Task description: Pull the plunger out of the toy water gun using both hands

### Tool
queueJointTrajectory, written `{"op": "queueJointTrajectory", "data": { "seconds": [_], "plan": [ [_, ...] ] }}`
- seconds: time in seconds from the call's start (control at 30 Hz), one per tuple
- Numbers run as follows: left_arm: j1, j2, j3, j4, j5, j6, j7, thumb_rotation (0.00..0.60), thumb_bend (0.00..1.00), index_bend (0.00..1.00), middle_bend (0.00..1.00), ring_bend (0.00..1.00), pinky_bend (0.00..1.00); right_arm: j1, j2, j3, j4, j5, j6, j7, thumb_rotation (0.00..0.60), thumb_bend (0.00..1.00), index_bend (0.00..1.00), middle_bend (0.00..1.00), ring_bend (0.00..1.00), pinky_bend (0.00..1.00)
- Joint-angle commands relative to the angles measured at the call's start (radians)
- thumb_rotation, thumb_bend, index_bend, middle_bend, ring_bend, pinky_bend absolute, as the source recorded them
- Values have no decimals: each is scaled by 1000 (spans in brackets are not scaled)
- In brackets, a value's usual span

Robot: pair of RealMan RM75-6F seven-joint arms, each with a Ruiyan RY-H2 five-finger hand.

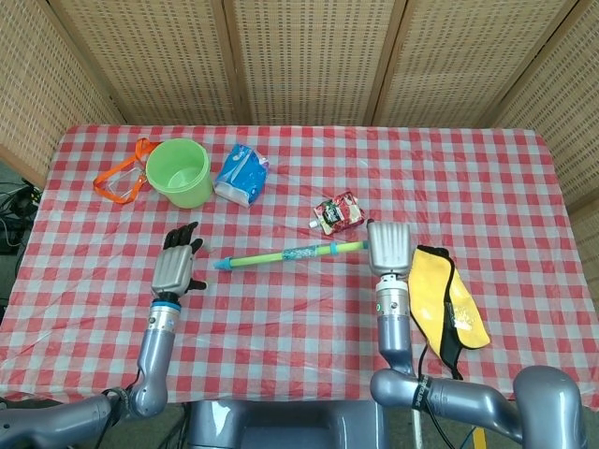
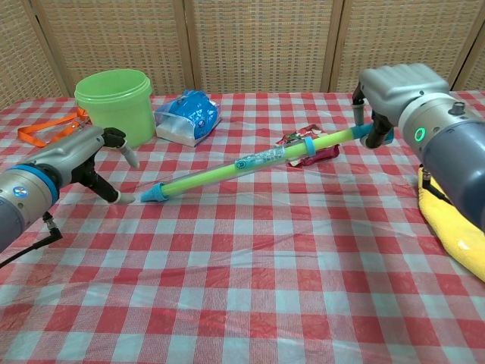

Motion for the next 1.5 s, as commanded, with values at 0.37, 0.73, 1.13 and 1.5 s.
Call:
{"op": "queueJointTrajectory", "data": {
  "seconds": [0.37,0.73,1.13,1.5],
  "plan": [
    [-83,-63,-39,95,-32,-19,13,600,192,411,0,0,0,-10,21,-1,-11,9,-2,8,600,528,804,1000,1000,797],
    [-132,-102,-41,151,-51,-45,23,600,194,431,0,0,0,-14,42,-3,-18,11,-3,8,600,528,804,1000,1000,797],
    [-177,-167,-66,233,-73,-44,24,600,196,451,0,0,0,-23,58,-19,-37,5,-1,8,600,528,804,1000,1000,797],
    [-218,-201,-78,280,-80,-66,21,600,264,455,0,0,0,-29,79,-29,-54,3,1,7,600,527,804,1000,1000,797]
  ]
}}
